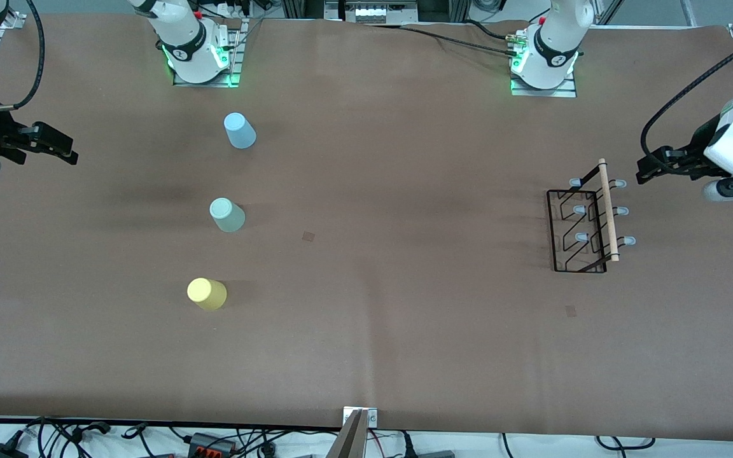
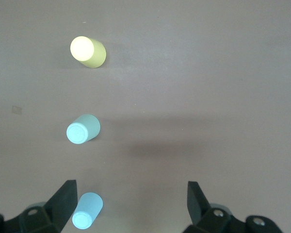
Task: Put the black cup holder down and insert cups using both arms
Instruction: 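Reach the right gripper to the teal cup while the left gripper reaches the rack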
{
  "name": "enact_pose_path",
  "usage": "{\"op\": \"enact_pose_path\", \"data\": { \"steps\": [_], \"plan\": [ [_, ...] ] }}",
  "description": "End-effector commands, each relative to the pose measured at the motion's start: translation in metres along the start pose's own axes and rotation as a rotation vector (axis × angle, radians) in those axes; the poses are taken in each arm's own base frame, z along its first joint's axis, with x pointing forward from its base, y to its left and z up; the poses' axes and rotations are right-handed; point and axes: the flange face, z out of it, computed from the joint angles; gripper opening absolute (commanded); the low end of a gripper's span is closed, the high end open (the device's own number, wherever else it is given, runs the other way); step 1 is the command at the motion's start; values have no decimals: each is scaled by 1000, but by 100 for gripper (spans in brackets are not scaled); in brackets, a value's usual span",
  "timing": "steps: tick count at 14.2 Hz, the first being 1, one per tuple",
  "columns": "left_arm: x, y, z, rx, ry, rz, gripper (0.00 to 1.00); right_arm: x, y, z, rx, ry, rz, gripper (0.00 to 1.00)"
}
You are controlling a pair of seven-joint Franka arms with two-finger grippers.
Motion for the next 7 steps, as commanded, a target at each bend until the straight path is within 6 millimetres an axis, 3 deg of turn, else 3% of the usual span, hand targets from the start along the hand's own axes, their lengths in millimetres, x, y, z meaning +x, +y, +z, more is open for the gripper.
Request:
{"op": "enact_pose_path", "data": {
  "steps": [1, 3, 4, 7],
  "plan": [
    [16, 2, 24, -22, -34, 15, 100, -2, -2, 0, -6, -3, -11, 100],
    [17, 4, 51, 2, 28, 33, 100, 1, -3, 6, -6, -13, -11, 100],
    [16, -2, 74, 14, 49, 50, 100, 2, -3, 9, -6, -19, -9, 100],
    [11, -23, 134, 13, 130, 118, 100, 14, -13, 40, -5, -77, -31, 100]
  ]
}}
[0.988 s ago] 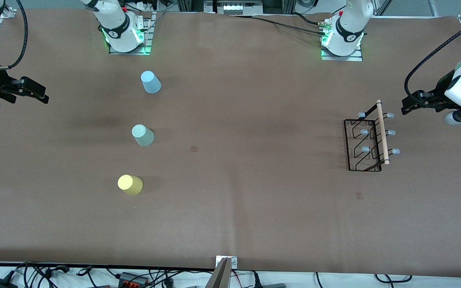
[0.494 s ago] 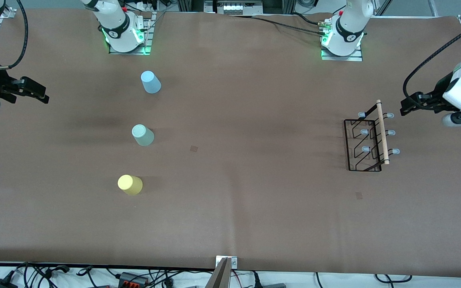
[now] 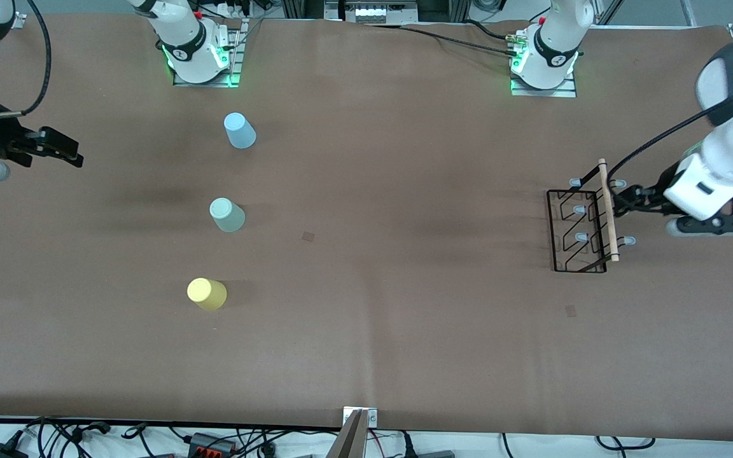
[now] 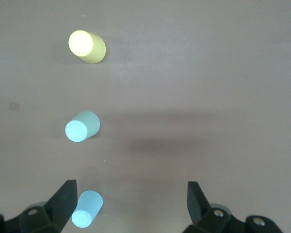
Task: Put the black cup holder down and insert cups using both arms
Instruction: 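Reach the right gripper to the teal cup while the left gripper reaches the rack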
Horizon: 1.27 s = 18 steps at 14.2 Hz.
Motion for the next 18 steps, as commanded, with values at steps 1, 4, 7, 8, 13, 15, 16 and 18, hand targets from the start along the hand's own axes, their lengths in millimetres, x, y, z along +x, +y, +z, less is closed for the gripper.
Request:
{"op": "enact_pose_path", "data": {
  "steps": [1, 4, 7, 8, 13, 15, 16, 18],
  "plan": [
    [-25, -16, 42, 14, 29, 59, 100, 17, -30, 35, -17, -64, -59, 100],
    [-45, -32, 78, 14, 9, 41, 100, 37, -57, 74, -8, -97, -80, 100],
    [-54, -32, 92, 12, 7, 49, 100, 50, -68, 106, -5, -105, -92, 100],
    [-55, -32, 92, 13, 4, 52, 100, 52, -77, 119, -8, -114, -88, 100],
    [-60, -30, 101, 9, -17, 56, 69, 37, -154, 199, -35, -120, -95, 100],
    [-61, -29, 105, 8, -26, 56, 58, 41, -170, 222, -40, -111, -70, 100],
    [-62, -29, 106, 7, -31, 56, 55, 45, -171, 234, -39, -110, -66, 100],
    [-63, -27, 106, 6, -43, 52, 46, 50, -172, 255, -40, -106, -25, 100]
  ]
}}
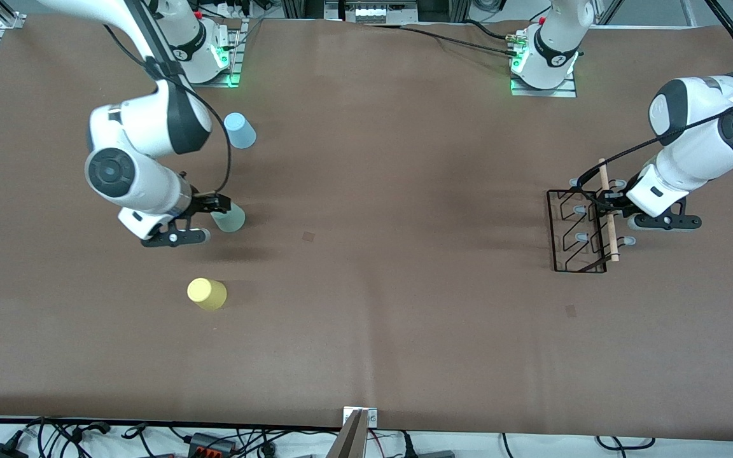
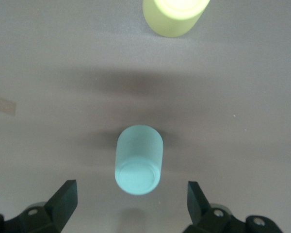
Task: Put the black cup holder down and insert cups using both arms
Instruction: 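Grasp the teal cup with the right gripper while the left grasps the rack handle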
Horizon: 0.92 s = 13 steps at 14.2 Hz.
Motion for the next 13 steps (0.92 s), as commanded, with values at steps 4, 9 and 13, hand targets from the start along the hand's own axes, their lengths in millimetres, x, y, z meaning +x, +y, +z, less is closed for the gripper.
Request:
{"op": "enact_pose_path", "data": {
  "steps": [4, 9, 13],
  "plan": [
    [-8, 4, -2, 4, -8, 14, 27, 1, 6, 47, 5, -38, 85, 100],
    [-6, 11, -5, 0, -26, 24, 1, -7, 4, 64, 59, -80, 140, 100],
    [11, 63, -50, -12, -87, 111, 1, -13, 5, 82, 53, -102, 143, 100]
  ]
}}
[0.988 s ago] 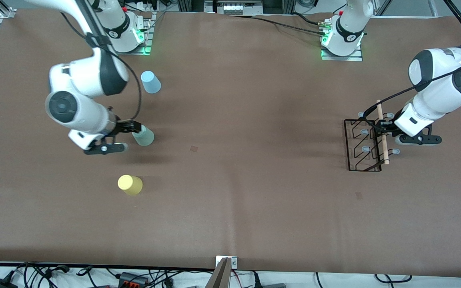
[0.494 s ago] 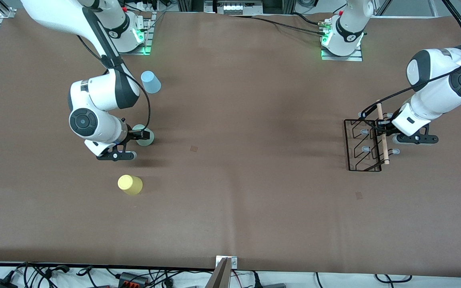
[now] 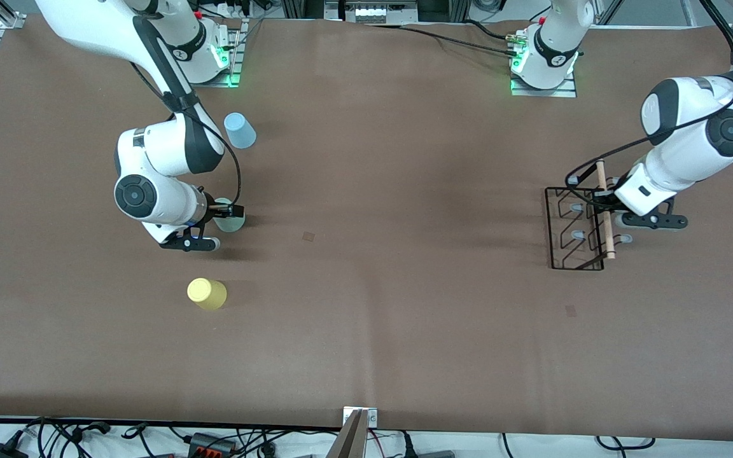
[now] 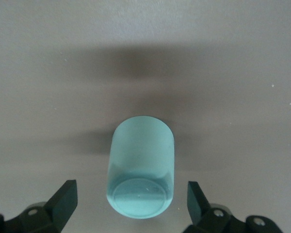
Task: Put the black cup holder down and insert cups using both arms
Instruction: 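Grasp the teal cup with the right gripper while the left grasps the rack handle, then slide the black rack with the left gripper toward the table middle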
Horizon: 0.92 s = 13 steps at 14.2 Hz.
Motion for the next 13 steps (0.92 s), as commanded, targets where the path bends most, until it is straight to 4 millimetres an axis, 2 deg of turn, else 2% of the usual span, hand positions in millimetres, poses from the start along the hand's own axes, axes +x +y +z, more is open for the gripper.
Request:
{"op": "enact_pose_path", "data": {
  "steps": [1, 2, 4, 7, 9, 10, 12, 13],
  "plan": [
    [14, 50, -57, -23, -27, 73, 1, -5, 2, 13, 9, -11, 18, 100],
    [18, 69, -64, -37, -27, 95, 1, -4, 3, 18, 6, -18, 19, 100],
    [20, 125, -76, -46, -7, 137, 1, -1, 3, 23, 7, -16, 24, 100],
    [30, 209, -67, -106, -30, 76, 1, 1, 3, 26, 11, -18, 33, 100],
    [43, 268, -66, -181, -41, 123, 1, 0, 3, 27, 11, -21, 36, 100],
    [46, 294, -64, -208, -52, 114, 1, 0, 3, 27, 10, -24, 38, 85],
    [43, 354, -64, -243, -70, 68, 1, 1, 3, 23, 11, -25, 33, 36],
    [37, 386, -62, -253, -80, 40, 1, 0, 3, 19, 10, -31, 26, 33]
  ]
}}
